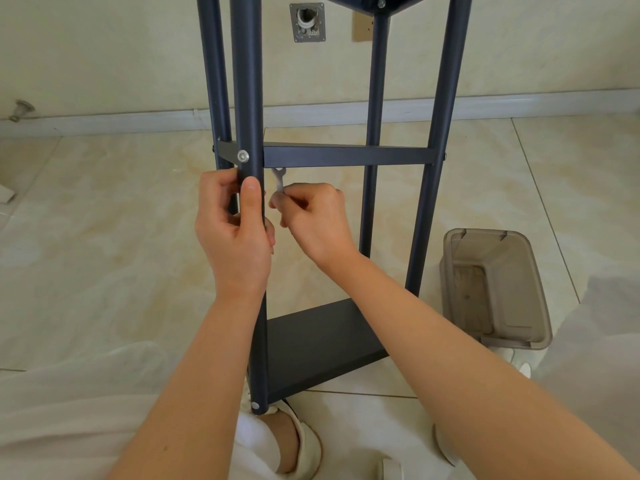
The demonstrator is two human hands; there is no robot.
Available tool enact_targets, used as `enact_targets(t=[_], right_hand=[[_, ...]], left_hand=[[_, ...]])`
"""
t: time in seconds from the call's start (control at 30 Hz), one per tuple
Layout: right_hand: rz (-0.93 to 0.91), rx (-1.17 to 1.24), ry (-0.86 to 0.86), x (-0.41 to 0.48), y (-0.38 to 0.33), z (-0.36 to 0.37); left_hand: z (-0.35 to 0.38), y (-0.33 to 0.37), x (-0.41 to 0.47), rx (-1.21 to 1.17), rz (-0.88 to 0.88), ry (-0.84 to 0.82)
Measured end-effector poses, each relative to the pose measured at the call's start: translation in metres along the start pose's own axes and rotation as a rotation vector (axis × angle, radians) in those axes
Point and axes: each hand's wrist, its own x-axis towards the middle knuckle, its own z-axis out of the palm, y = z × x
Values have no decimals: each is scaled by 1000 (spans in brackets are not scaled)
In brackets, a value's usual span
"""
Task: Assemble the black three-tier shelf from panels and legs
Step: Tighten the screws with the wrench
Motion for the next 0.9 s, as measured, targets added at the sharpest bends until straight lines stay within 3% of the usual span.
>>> enact_targets(t=[0.27,0.9], right_hand=[[73,-42,-117,-6,-15,-11],[-19,-154,-19,2,-27,-16]], left_hand=[[1,0,0,21,8,17],[5,3,0,-8,-27,14]])
